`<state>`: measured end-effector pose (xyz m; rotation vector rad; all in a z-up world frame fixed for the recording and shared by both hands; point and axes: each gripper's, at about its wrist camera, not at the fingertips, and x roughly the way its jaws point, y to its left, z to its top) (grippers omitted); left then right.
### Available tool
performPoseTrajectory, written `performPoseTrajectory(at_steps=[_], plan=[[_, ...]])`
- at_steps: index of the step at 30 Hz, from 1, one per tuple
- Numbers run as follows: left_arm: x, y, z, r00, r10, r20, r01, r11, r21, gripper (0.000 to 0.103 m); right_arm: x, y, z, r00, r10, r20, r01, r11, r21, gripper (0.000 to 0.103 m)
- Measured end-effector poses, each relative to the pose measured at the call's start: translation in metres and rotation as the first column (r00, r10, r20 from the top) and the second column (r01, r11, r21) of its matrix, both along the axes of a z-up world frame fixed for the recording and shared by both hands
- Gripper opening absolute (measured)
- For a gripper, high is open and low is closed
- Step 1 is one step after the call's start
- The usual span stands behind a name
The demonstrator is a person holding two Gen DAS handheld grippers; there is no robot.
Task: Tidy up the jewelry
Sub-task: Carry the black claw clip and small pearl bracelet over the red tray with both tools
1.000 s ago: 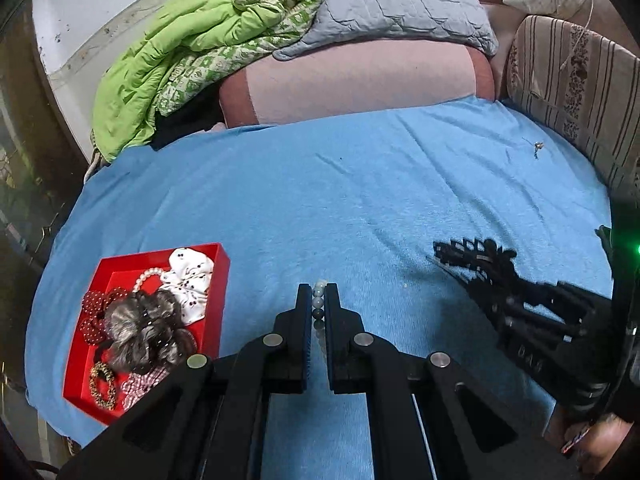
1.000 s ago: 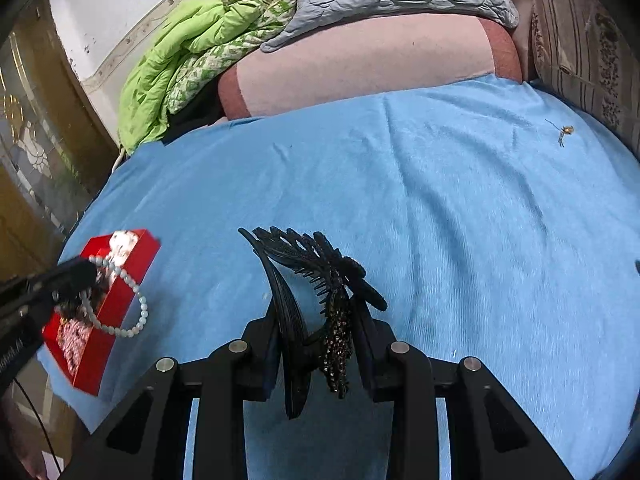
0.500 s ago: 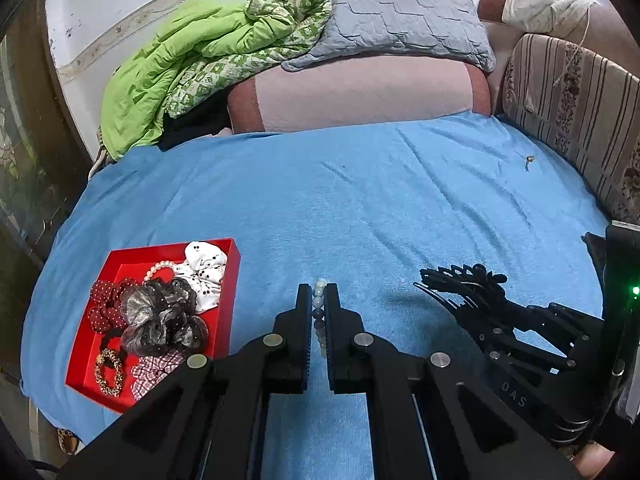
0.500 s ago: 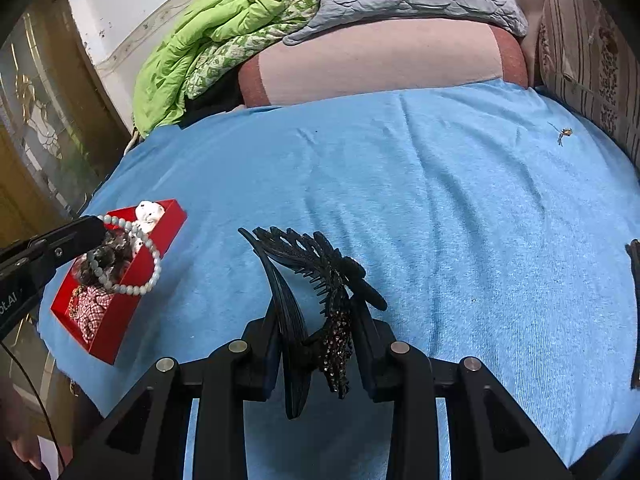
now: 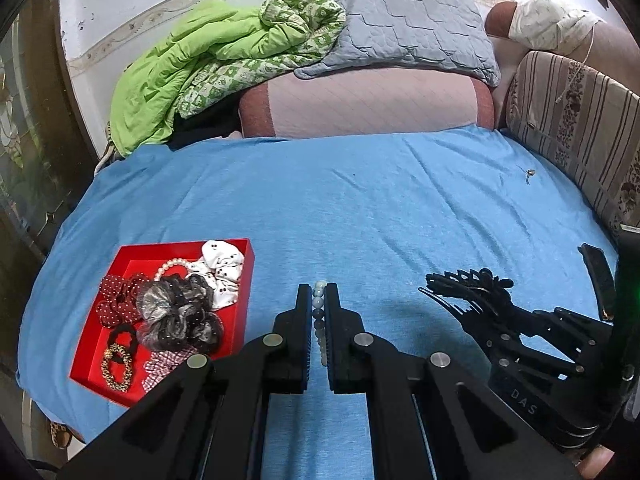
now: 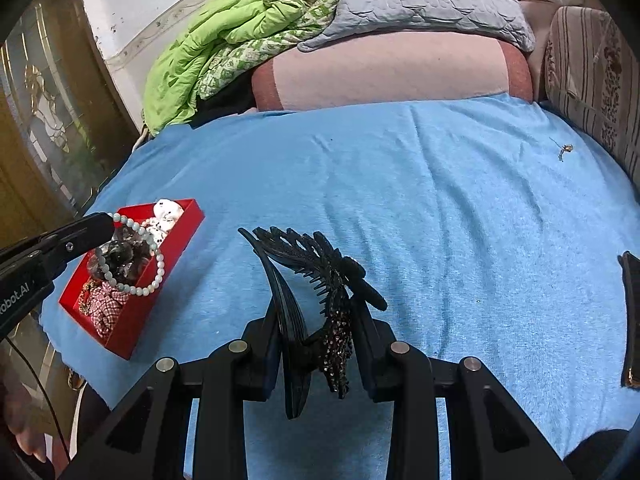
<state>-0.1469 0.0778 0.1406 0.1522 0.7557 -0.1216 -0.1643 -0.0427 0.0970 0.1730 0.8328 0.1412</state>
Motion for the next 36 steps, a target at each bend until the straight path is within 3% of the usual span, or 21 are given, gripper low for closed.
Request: performPoseTrajectory(at_steps=[13,21,30,36], plan=[[-0.008,0.065,0.021,0.998,0.055,0.043,-0.049,0.99,-0.13,0.006,-0.004,0.026,0.01,0.999,0.053,0.012,-0.053,0.998,-0.022,0.035],[-0.017,0.125,0.035,0.986,0.151,0.076,-0.135,0.974,-0.185,0.006,-0.007,0.053,0.022,0.992,0.116,0.041,-0.115,0.993,-0.037,0.035],[-0.017,0.177,0.03,0.954,0.292,0.061,-0.281,0.948,-0.148,0.006,-0.002,0.086,0.032,0.975,0.217,0.046,-0.215,0.975,-0.054,0.035],[-0.015,0.201,0.02,0.941,0.336,0.029,-0.328,0.933,-0.15,0.006,0.009,0.118,0.039,0.955,0.294,0.045,-0.292,0.956,-0.039,0.035]])
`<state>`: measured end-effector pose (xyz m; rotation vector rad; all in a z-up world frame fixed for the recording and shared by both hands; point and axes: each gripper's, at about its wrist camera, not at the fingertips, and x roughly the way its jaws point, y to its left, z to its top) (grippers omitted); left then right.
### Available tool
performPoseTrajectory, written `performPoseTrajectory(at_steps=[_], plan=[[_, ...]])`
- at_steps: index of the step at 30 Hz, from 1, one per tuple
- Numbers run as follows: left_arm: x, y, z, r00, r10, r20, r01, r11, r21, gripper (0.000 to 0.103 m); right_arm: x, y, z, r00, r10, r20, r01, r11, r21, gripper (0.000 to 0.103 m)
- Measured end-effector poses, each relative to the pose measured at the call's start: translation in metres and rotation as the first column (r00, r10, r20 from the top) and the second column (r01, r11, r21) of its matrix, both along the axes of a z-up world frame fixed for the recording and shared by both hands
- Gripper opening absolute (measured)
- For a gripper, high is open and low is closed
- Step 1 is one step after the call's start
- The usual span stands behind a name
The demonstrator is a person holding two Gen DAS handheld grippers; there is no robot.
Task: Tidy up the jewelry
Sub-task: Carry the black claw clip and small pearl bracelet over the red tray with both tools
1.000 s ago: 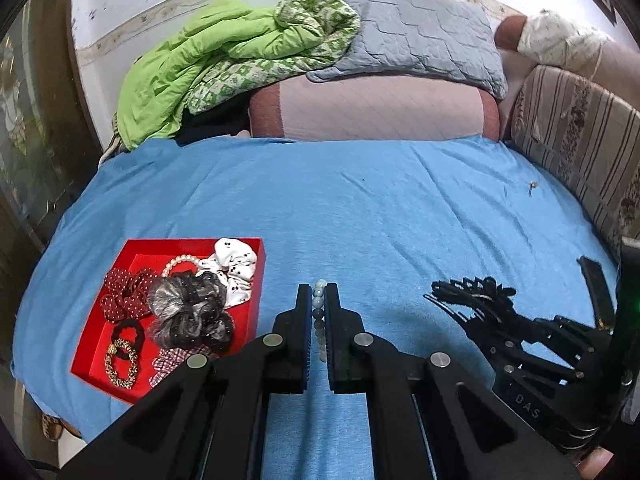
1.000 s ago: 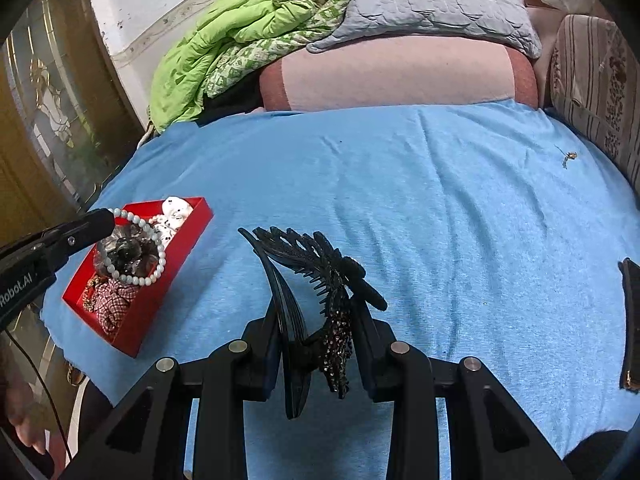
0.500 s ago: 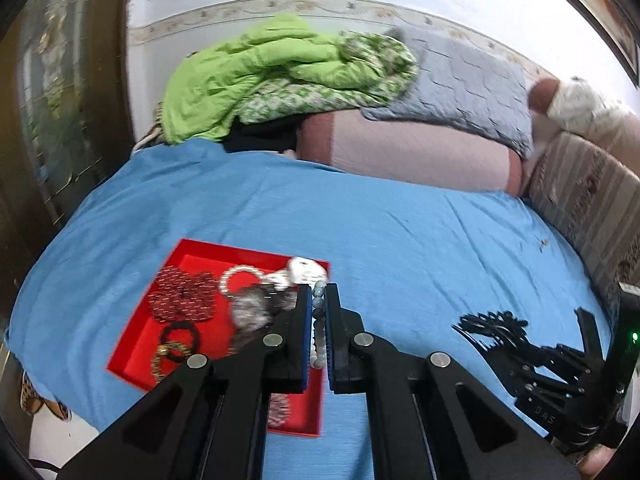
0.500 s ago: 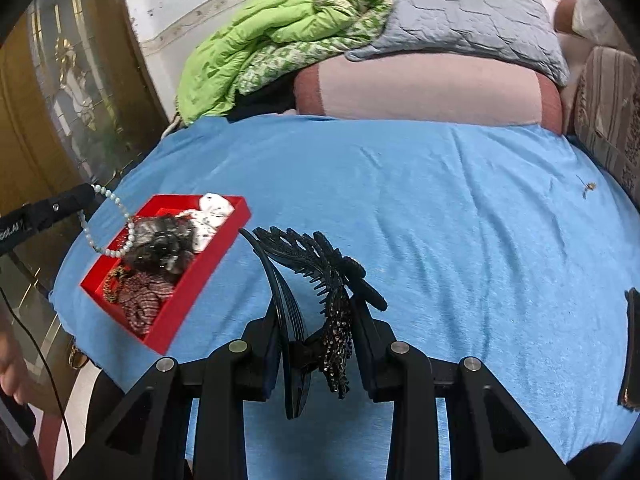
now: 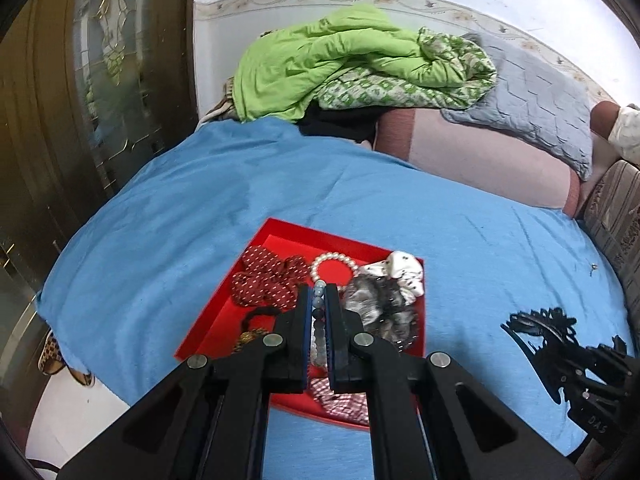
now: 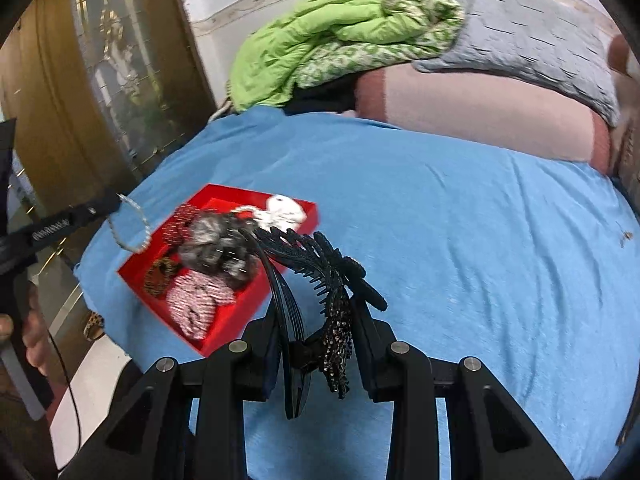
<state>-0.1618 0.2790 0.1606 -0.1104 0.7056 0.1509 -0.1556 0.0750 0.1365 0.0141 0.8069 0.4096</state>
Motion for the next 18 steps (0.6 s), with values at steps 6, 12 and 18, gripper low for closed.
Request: performPoseTrajectory(at_steps=[6,12,18], plan=[[0.003,0.008,-0.016,0.999,0.007,-0.037,-0.006,1.0,0.03,0.006,0.009,0.038,0.005,0.997,0.075,0.001,-0.075,0.997,-0.001,0.035],[0.008,0.017,-0.034,0.997,0.01,-0.073,-0.008,1.0,0.018,0.006,0.028,0.075,0.005,0.992,0.129,-0.009,-0.129,0.992,-0.01,0.035],[0.018,0.025,-0.049,0.993,0.018,-0.116,-0.016,1.0,0.023,0.006,0.055,0.103,0.003,0.986,0.166,-0.03,-0.167,0.986,-0.004,0.035]])
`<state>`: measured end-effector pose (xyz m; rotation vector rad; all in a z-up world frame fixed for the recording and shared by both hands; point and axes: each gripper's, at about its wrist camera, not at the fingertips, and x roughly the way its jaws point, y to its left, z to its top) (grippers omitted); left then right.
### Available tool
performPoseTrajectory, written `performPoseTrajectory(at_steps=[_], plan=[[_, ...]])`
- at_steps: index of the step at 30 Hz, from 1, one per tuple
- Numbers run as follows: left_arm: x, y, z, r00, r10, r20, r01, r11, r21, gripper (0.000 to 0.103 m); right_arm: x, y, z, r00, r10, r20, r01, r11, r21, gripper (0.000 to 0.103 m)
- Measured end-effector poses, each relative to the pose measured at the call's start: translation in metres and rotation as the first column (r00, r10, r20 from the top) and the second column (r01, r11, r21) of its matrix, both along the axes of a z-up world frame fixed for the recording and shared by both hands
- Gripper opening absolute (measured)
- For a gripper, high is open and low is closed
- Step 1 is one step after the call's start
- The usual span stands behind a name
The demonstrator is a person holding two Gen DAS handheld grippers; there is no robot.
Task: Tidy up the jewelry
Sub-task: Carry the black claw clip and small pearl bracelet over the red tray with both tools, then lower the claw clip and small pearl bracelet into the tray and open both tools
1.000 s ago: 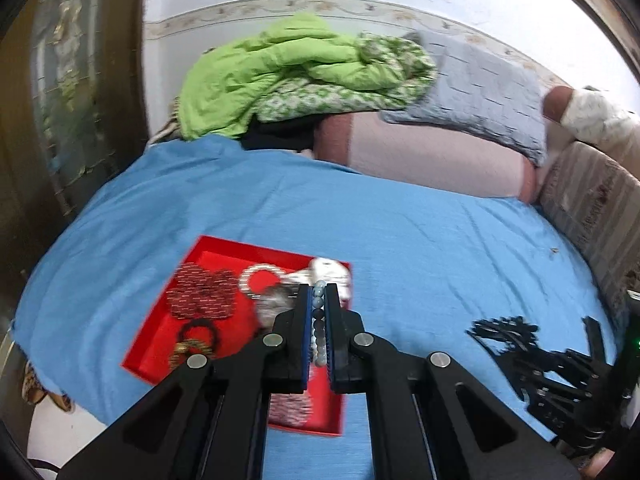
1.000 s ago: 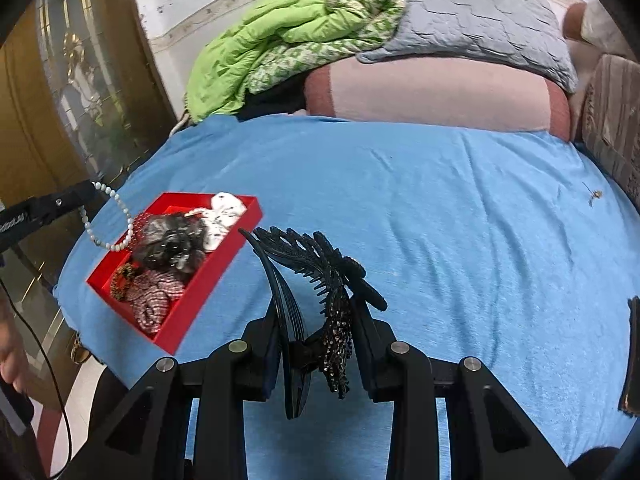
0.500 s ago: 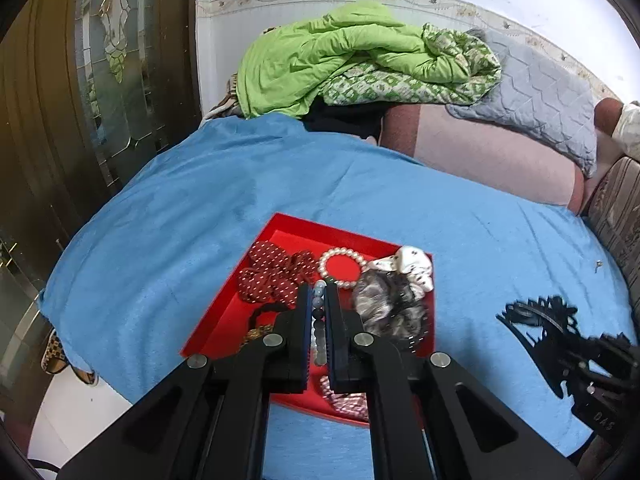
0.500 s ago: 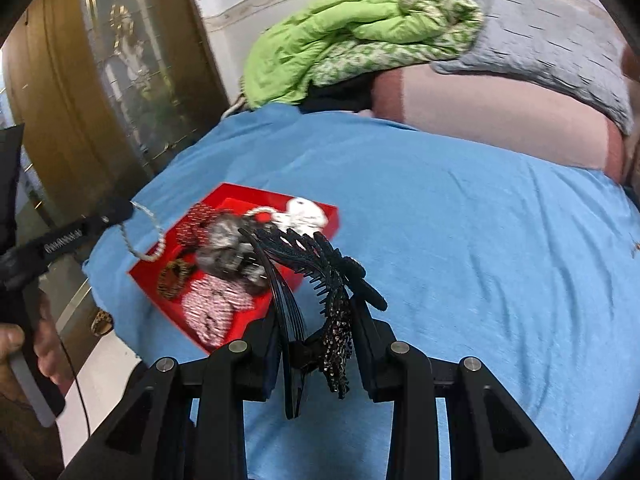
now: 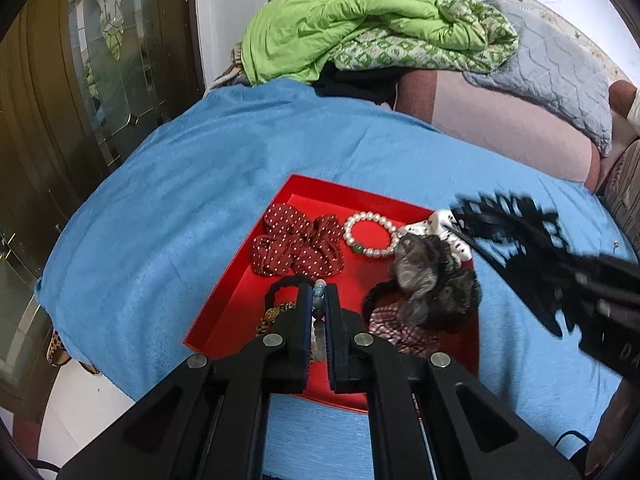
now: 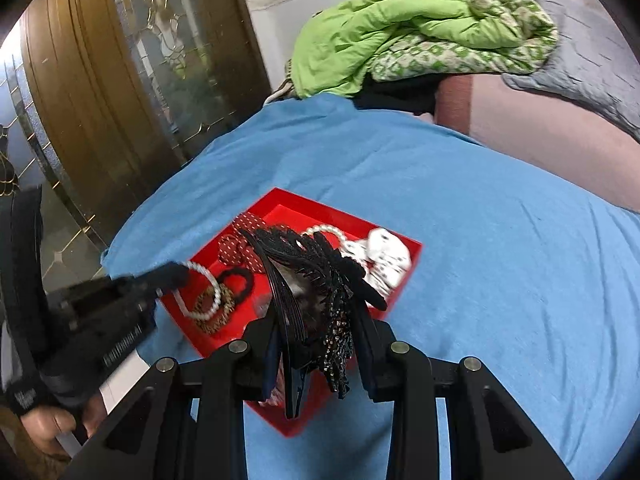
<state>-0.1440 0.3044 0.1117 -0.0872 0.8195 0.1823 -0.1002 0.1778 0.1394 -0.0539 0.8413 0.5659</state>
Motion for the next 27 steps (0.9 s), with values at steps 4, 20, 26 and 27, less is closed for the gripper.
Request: performPoseTrajectory(at_steps=[4,20,26,27], plan=[[0.009,0.006,-0.01,0.999,0.008,-0.031,-0.008,1.0,-0.012,0.006,0.023,0.014,-0.002,1.0,0.005,-0.02,-0.005,1.0,0.012,0.035],[0.036,0.028,-0.039,0.996,0.013,-0.087,-0.016,0.999,-0.034,0.006,0.092,0.059,-0.046,0.99,0.011,-0.143,-0.007,1.0,0.03,0.035],[0.041,0.034,-0.045,0.995,0.008,-0.096,-0.013,0.999,-0.044,0.006,0.098,0.059,-0.057,0.985,0.003,-0.173,0.001,1.0,0.028,0.035],[0.042,0.034,-0.045,0.995,0.008,-0.097,-0.012,0.999,-0.045,0.006,0.098,0.06,-0.058,0.985,0.004,-0.174,0.0,1.0,0.026,0.035]])
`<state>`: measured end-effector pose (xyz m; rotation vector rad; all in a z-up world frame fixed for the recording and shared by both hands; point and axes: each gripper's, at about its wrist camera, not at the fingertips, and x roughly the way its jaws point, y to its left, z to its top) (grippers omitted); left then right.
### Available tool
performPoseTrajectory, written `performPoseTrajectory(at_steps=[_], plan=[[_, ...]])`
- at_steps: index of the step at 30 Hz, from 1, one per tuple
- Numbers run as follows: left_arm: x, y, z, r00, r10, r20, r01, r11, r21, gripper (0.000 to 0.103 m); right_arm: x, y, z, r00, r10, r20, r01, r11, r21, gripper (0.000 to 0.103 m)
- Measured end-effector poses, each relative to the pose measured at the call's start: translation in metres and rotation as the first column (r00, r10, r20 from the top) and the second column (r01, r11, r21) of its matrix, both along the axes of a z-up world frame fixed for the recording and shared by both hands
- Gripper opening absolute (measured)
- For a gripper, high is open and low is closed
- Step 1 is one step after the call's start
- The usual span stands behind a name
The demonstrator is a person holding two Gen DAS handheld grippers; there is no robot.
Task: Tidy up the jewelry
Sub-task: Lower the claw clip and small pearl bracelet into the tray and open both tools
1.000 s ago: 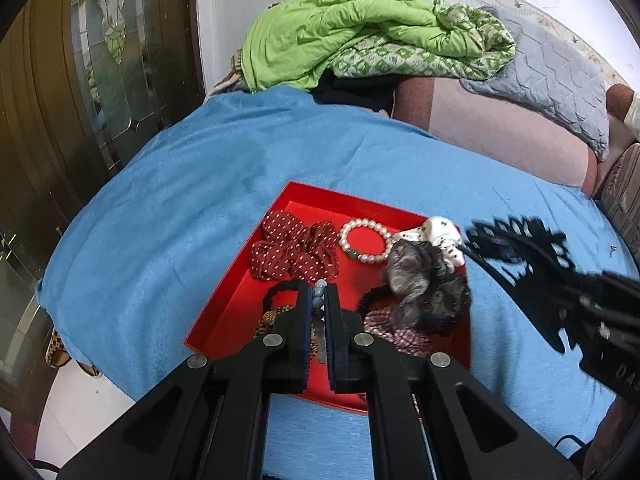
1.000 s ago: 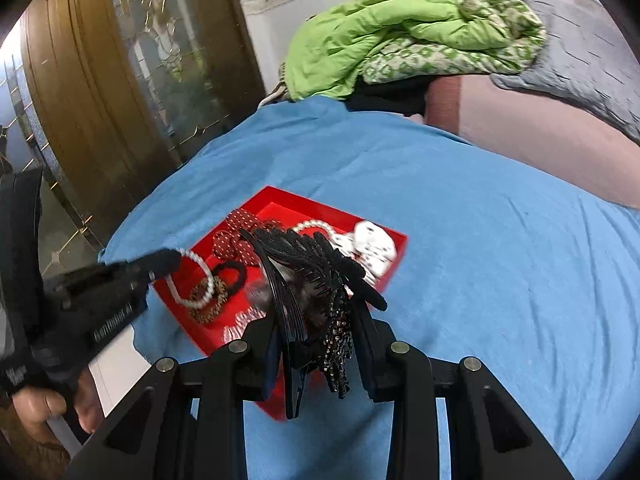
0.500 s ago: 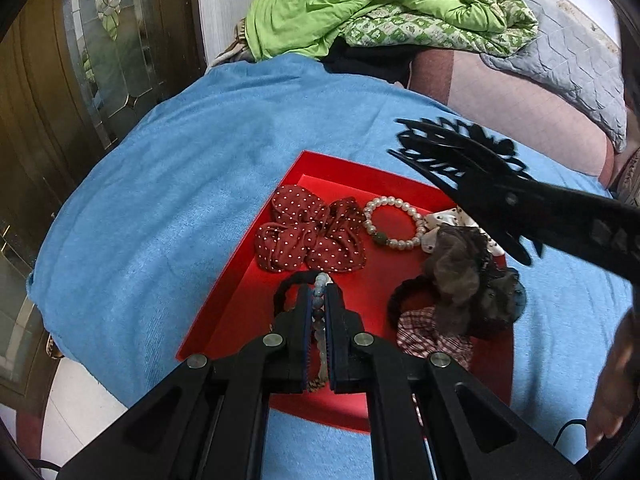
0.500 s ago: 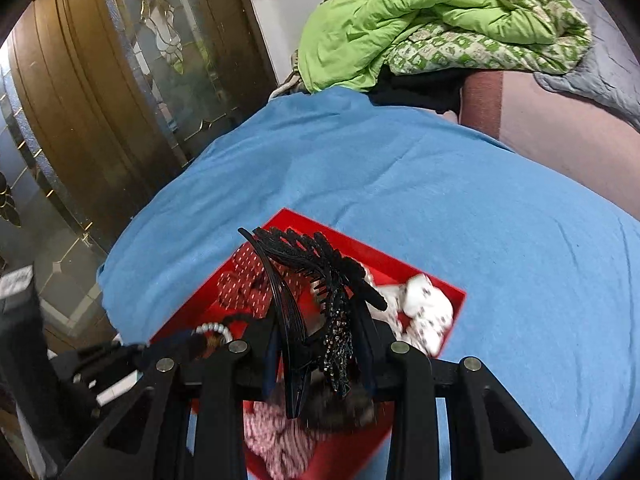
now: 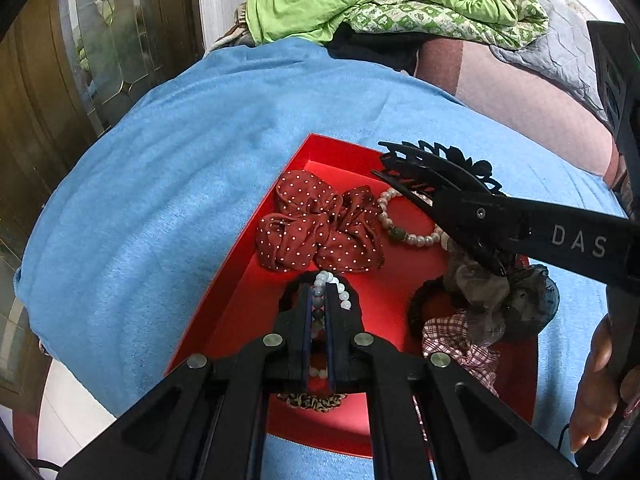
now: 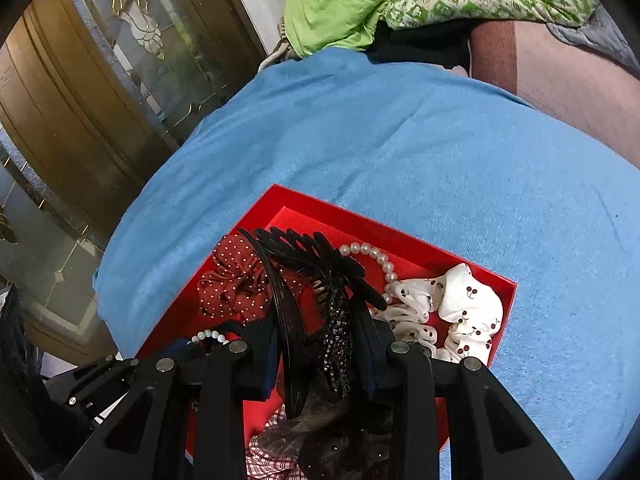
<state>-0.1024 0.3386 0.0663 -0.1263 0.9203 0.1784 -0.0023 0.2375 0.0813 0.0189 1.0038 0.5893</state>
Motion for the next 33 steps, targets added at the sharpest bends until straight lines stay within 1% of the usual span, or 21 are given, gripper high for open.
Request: performPoseTrajectory(at_steps=[5,9,15,17,20,22,26,29,33], plan=[[0.003,0.004,-0.004,1.0,0.003,-0.004,-0.003,1.0,-0.009,0.006,0.001,0.005,-0.005,1.0,0.01,-0.012,-0.01,1.0,-0.001,0.035],[0.002,0.008,-0.005,1.0,0.01,-0.001,-0.01,1.0,-0.025,0.006,-0.001,0.005,-0.005,1.0,0.018,-0.023,-0.018,1.0,0.015,0.035],[-0.007,0.029,0.008,0.997,0.041,0.066,-0.035,0.995,-0.097,0.006,0.0,-0.005,0.03,1.0,-0.003,0.024,0.0,0.992,0.13,0.035],[-0.01,0.035,0.013,0.995,0.049,0.089,-0.037,0.991,-0.129,0.006,0.001,-0.007,0.034,1.0,0.007,0.011,-0.009,0.986,0.168,0.035],[-0.015,0.042,0.02,0.991,0.054,0.123,-0.032,0.983,-0.179,0.006,0.002,-0.005,0.027,0.999,0.022,-0.031,-0.016,0.981,0.196,0.035],[-0.019,0.044,0.023,0.989,0.045,0.138,-0.014,0.976,-0.216,0.006,0.003,-0.004,0.019,0.998,0.022,-0.053,-0.011,0.982,0.187,0.035],[-0.019,0.038,0.021,0.991,0.022,0.135,0.011,0.97,-0.243,0.006,0.003,-0.002,0.004,0.996,0.023,-0.088,-0.008,0.986,0.166,0.035],[-0.017,0.031,0.015,0.993,0.004,0.118,0.028,0.964,-0.265,0.006,0.003,0.0,-0.004,0.995,0.024,-0.094,-0.011,0.991,0.137,0.035],[-0.015,0.019,0.009,0.994,-0.029,0.106,0.059,0.956,-0.287,0.006,0.002,0.0,-0.009,0.997,0.015,-0.072,-0.009,0.996,0.088,0.035]])
